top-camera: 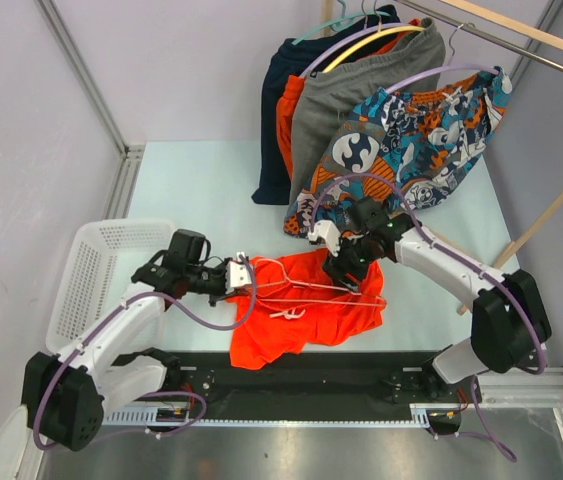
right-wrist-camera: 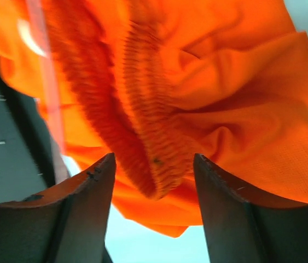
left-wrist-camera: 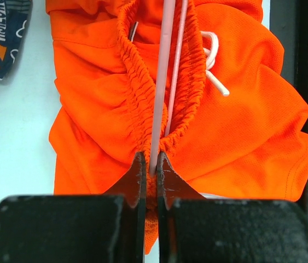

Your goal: Place the shorts on the hanger

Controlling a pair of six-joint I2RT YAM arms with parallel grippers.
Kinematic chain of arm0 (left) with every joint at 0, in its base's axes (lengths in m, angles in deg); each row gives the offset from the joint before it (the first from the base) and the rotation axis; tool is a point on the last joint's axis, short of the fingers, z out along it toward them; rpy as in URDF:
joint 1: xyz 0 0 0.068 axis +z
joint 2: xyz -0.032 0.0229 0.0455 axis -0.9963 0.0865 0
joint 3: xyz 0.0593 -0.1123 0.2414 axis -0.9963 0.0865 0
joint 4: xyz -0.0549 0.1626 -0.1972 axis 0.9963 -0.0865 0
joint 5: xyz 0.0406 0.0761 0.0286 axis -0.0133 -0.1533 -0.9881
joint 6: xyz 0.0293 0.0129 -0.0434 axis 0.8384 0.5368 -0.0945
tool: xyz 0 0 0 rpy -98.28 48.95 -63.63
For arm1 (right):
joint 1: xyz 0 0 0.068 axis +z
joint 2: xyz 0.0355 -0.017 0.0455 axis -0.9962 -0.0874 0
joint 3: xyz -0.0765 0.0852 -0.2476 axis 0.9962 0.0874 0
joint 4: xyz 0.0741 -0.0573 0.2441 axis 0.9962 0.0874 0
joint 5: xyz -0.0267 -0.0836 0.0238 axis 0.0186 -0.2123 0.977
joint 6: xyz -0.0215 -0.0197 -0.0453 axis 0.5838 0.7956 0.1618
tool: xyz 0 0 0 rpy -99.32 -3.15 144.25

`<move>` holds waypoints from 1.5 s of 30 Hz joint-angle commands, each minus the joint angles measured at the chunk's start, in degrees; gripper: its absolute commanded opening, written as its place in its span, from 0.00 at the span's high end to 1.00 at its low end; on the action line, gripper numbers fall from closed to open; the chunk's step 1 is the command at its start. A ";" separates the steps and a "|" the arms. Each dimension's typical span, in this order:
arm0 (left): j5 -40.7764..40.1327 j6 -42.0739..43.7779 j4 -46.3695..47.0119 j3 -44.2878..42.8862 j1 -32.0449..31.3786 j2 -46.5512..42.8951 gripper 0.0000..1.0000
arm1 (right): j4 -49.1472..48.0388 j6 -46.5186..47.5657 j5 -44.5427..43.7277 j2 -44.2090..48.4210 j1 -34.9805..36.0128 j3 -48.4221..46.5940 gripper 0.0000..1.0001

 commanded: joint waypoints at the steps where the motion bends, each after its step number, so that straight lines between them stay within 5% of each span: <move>1: -0.23 -2.29 0.29 0.80 -0.19 -2.29 1.00 | -3.25 2.56 -4.74 -3.05 0.09 1.59 0.39; 7: -1.82 -2.56 -0.60 0.36 -0.02 -1.32 1.00 | -5.53 3.18 -8.35 -3.75 -1.65 4.93 0.48; 13: -7.35 -2.73 -0.59 -1.04 2.26 0.34 1.00 | -2.21 5.28 -8.44 -1.30 -6.67 5.20 1.00; 25: -14.99 4.38 -2.18 -3.68 8.86 6.50 1.00 | 10.72 13.81 -8.17 10.30 -18.71 6.25 1.00; 35: -21.50 7.90 -3.32 -7.02 8.42 12.65 1.00 | 13.62 14.70 -7.38 16.11 -18.01 5.72 1.00; 41: -24.58 8.26 -2.10 -7.46 5.97 13.35 1.00 | 12.84 11.89 -6.33 16.72 -16.79 3.35 1.00; 45: -28.44 3.96 0.28 -8.25 -1.83 13.00 1.00 | 11.52 8.90 -5.71 16.64 -14.24 1.95 1.00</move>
